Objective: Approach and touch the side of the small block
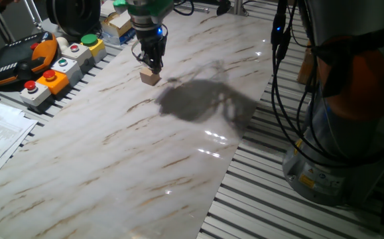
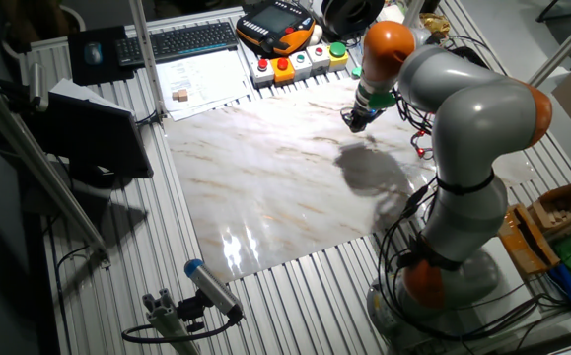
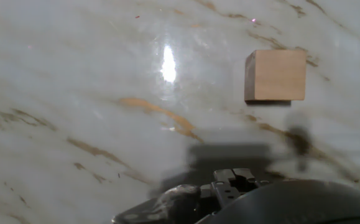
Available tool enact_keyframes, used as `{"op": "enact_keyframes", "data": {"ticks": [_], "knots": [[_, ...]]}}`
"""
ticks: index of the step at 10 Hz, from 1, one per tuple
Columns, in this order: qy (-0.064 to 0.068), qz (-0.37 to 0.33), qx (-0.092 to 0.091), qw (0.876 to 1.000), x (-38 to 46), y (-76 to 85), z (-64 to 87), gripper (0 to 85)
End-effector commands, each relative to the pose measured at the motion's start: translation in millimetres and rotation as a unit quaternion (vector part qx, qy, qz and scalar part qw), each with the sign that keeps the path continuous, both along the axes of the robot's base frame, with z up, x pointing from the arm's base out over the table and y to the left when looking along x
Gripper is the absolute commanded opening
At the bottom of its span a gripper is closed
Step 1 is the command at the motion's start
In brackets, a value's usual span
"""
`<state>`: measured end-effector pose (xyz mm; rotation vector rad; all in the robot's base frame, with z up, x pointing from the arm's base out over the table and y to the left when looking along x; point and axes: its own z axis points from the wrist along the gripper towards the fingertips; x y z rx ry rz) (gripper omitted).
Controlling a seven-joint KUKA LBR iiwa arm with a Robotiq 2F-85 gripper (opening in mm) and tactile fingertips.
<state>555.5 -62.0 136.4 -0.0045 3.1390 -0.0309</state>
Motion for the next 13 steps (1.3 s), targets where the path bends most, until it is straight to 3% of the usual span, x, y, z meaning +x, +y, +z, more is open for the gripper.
{"op": "enact_keyframes", "data": {"ticks": [1,3,5,9,13], "knots": [[0.000,0.003,0.004,1.000,2.9,-4.8,-5.7,0.7],[-0.009,0.013,0.010,1.000,10.7,-21.2,-22.1,0.7],[-0.017,0.012,0.011,1.000,12.8,-28.2,-30.0,0.7],[-0.016,0.004,0.022,1.000,23.5,-37.5,-49.2,0.7],[-0.015,0.007,0.024,1.000,30.3,-46.6,-57.4,0.7]]}}
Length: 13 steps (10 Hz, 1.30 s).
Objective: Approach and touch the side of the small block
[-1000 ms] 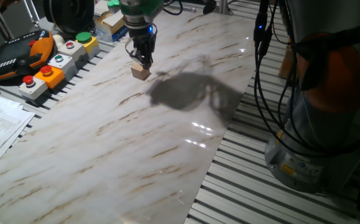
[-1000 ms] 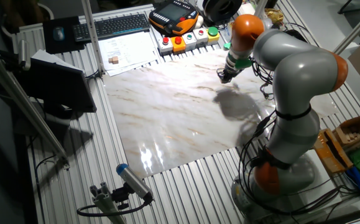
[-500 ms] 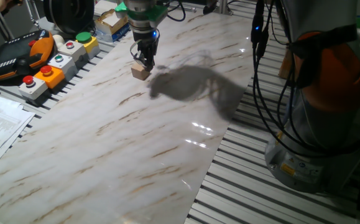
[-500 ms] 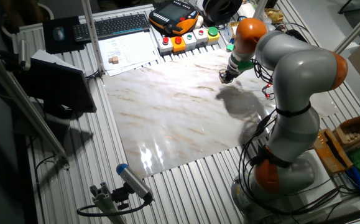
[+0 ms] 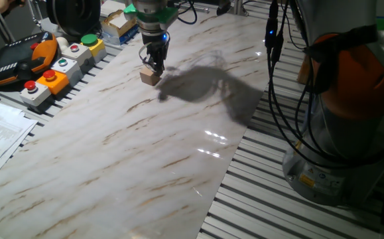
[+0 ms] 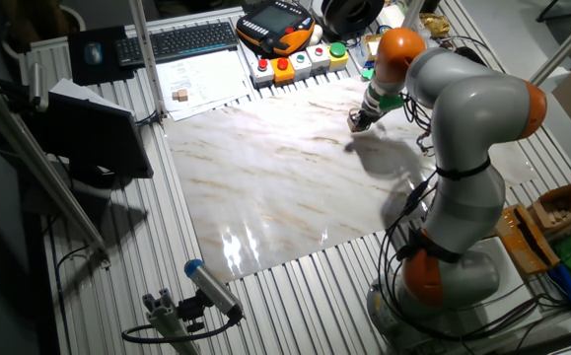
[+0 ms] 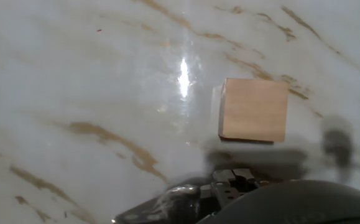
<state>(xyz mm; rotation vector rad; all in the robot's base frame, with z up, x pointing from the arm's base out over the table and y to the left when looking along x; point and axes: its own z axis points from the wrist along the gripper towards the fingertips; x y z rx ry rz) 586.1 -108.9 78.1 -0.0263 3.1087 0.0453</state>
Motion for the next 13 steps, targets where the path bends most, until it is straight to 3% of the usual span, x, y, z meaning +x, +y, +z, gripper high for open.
{"op": "enact_keyframes", "data": {"ticks": [1,6,13], "knots": [[-0.001,0.001,0.001,1.000,2.3,-1.4,-2.9,0.7],[-0.005,0.005,-0.002,1.000,9.8,-5.5,-12.0,0.7],[-0.022,0.002,-0.011,1.000,7.4,-10.6,-21.3,0.7]]}}
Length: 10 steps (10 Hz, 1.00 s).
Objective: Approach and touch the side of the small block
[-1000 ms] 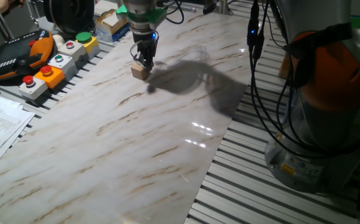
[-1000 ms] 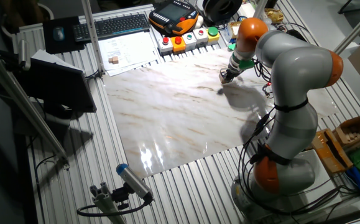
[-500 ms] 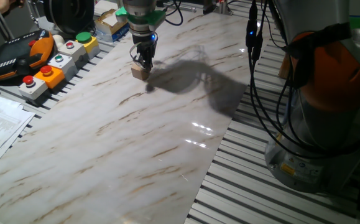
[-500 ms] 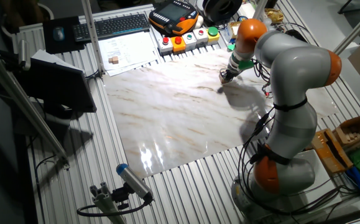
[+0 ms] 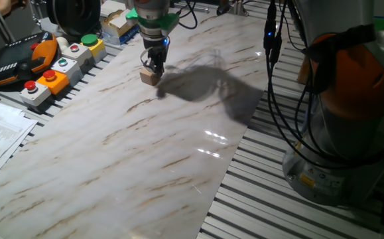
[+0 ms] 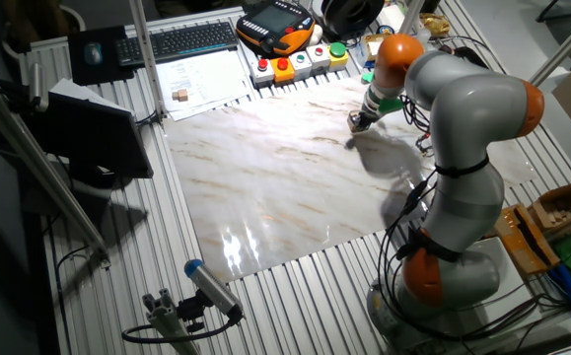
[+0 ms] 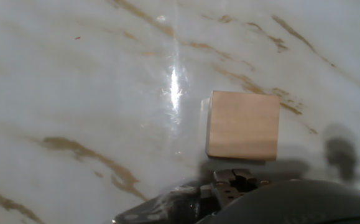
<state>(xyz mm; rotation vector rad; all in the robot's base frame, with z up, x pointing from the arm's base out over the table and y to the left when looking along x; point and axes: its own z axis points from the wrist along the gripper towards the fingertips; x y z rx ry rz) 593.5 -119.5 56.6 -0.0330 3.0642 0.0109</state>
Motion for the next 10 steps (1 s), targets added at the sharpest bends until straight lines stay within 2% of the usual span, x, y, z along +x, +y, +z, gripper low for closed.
{"op": "enact_keyframes", "data": {"ticks": [1,5,7,10], "knots": [[-0.002,-0.001,0.000,1.000,0.1,-0.5,-2.4,0.7],[-0.010,-0.001,-0.001,1.000,-0.2,-1.9,-6.1,0.7],[-0.031,-0.001,-0.004,1.000,0.4,-2.1,-4.7,0.7],[-0.093,0.009,-0.001,0.996,3.3,-1.2,0.9,0.7]]}}
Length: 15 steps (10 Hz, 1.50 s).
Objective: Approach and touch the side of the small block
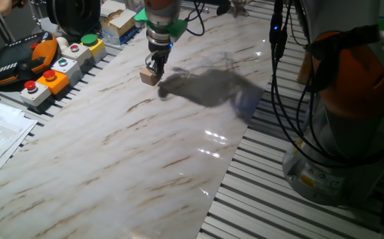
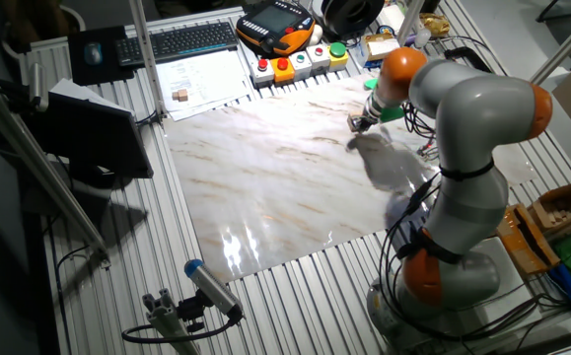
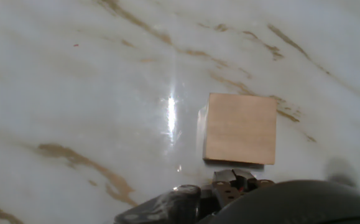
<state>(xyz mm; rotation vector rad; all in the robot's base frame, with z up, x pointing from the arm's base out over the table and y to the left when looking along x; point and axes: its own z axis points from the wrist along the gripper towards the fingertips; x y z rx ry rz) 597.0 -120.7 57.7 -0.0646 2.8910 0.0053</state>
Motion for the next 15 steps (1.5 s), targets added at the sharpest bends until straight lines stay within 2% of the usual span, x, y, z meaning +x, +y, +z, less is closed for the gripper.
{"op": "enact_keyframes", "data": {"ticks": [1,2,3,5,6,8,9,10,15], "knots": [[-0.028,0.005,0.002,1.000,0.3,-0.2,0.6,0.7],[-0.048,0.005,0.010,0.999,0.7,0.2,1.8,0.7],[-0.049,0.007,0.002,0.999,3.4,1.5,4.9,0.7],[-0.017,0.006,-0.010,1.000,14.1,4.5,17.3,0.7],[-0.010,0.006,-0.009,1.000,14.5,4.9,18.2,0.7],[0.048,0.007,-0.004,0.999,10.9,4.0,19.1,0.7],[0.064,0.009,-0.001,0.998,7.8,3.3,21.0,0.7],[0.069,0.008,-0.003,0.998,6.2,3.6,19.5,0.7],[0.069,-0.001,-0.009,0.998,6.5,3.4,5.3,0.7]]}}
